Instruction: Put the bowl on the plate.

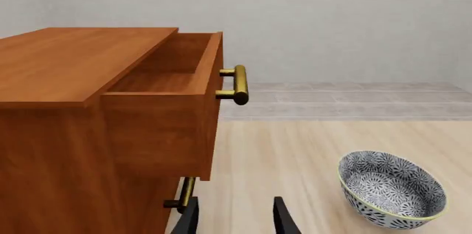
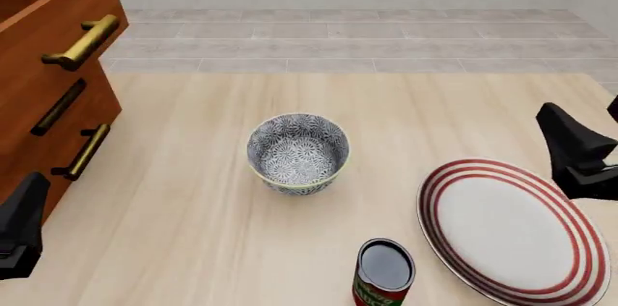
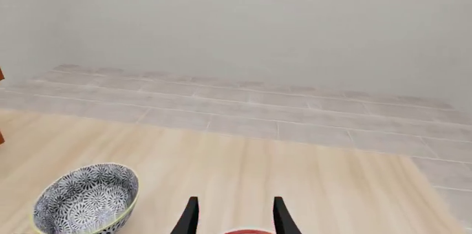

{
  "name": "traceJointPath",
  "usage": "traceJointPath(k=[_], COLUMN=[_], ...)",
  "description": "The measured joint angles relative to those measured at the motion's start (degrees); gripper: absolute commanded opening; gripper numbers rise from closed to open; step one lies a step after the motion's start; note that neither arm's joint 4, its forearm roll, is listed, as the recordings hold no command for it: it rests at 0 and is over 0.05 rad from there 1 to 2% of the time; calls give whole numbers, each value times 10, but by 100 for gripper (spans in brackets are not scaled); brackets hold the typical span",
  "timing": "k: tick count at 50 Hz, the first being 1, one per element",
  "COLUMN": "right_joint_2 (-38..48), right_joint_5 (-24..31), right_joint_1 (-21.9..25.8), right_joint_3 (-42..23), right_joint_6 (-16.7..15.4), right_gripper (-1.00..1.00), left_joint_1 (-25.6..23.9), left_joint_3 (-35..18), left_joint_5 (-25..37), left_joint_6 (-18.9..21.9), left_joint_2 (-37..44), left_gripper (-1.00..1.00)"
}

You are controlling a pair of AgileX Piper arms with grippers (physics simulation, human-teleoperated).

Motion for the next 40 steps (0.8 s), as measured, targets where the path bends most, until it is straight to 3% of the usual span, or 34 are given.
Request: traceJointPath(k=[23,40], right_joint_2=[200,324], right_joint_5=[-15,-2], right_joint_1=[134,207], right_joint_3=[-136,-225], right_joint_6=[10,37], right_gripper=[100,100], left_joint_1=[0,0], left_joint_3=[0,0], left_joint_5=[0,0], left_joint_6=[0,0], left_joint_2=[0,0], left_gripper=[100,100])
